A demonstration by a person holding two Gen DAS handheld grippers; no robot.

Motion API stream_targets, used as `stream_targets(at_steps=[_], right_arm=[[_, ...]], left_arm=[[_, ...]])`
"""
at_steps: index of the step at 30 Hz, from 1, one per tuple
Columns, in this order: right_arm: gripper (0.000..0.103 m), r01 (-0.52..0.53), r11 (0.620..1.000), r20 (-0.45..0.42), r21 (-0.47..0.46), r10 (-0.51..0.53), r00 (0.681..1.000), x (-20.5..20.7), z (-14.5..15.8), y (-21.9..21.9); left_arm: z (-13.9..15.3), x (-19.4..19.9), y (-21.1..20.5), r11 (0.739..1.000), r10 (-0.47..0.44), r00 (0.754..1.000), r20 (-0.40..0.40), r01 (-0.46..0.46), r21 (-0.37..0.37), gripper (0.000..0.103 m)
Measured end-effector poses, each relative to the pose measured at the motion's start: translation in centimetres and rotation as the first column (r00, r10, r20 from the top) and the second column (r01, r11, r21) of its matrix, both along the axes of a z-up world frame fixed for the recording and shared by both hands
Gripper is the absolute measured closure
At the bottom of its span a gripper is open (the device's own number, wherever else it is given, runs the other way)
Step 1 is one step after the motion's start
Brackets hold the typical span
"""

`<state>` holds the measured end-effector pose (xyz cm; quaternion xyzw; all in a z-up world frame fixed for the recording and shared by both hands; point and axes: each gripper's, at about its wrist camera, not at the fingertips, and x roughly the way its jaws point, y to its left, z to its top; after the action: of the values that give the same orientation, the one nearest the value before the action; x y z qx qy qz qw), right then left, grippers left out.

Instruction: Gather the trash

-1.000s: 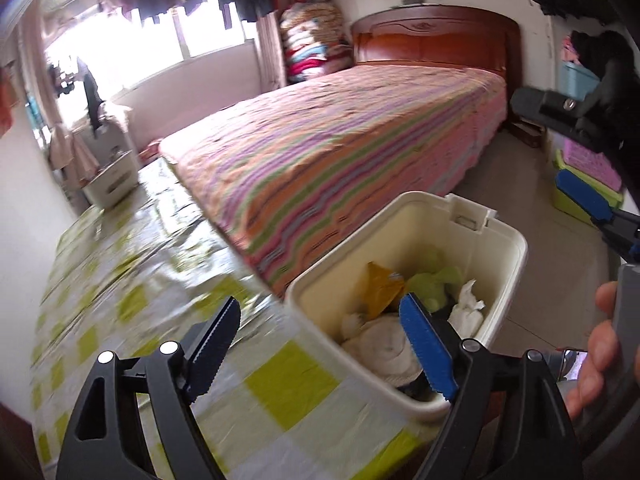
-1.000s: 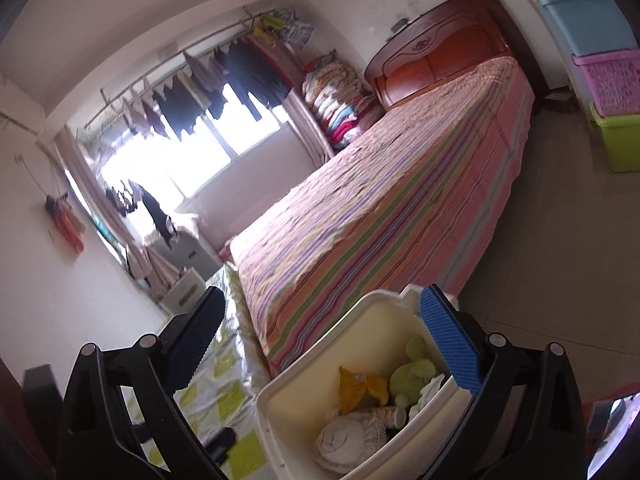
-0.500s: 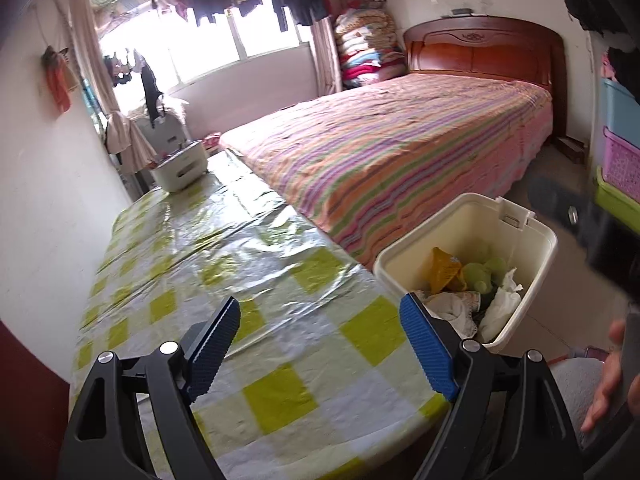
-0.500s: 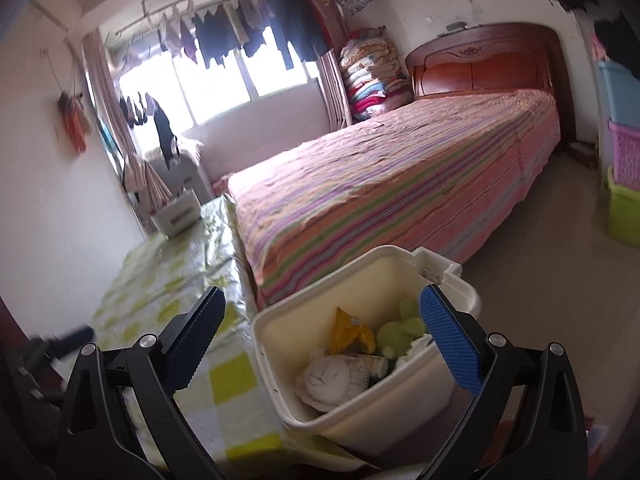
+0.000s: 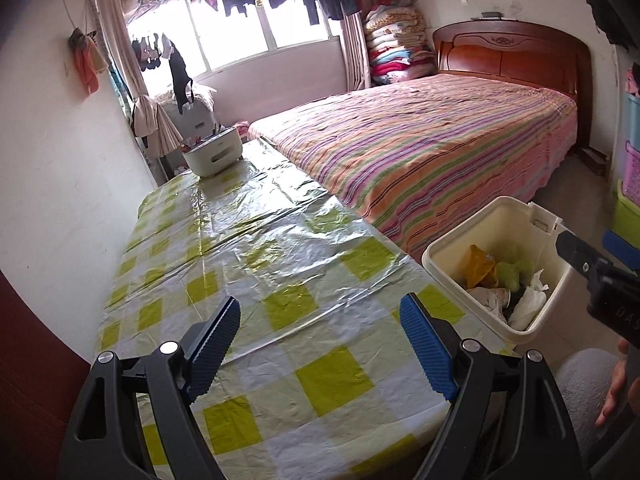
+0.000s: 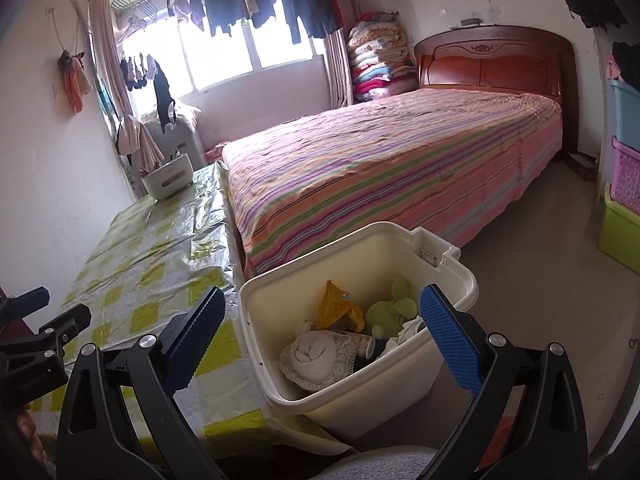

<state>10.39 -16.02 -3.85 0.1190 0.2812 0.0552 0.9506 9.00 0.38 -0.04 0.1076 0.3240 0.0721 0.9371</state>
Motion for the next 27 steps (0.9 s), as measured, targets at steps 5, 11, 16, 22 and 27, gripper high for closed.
stream_targets(at_steps=[5,11,16,22,27], right_arm=[[0.007,0.002,1.0,-0.004,0.002,-0.002,1.0,0.2,0.8,0.2],[0.007,-0.009,1.0,-0.01,-0.002,0.009,1.0,0.8,0.8,1.0],[0.007,-0.027,1.0,-0.023,-0.005,0.027,0.999,1.4,0.7,1.5],[0.007,-0.043,0.999,-0.028,-0.019,0.042,0.999,1.7,1.0,1.9],[0.007,-0.045,0.999,-0.041,-0.019,0.044,0.998,1.9,1.0,1.9]], left_arm=[[0.1,0.2,0.5,1.0,-0.002,1.0,0.0,0.002,-0.008,0.023],[0.1,0.6,1.3,1.0,0.003,1.0,-0.008,-0.004,-0.012,0.023],[0.2,0.8,1.7,1.0,0.006,1.0,-0.01,-0.006,-0.017,0.023],[0.5,1.0,1.7,1.0,-0.002,1.0,-0.007,0.002,-0.018,0.023],[0.8,1.3,2.0,1.0,-0.003,1.0,-0.002,0.003,-0.024,0.023]])
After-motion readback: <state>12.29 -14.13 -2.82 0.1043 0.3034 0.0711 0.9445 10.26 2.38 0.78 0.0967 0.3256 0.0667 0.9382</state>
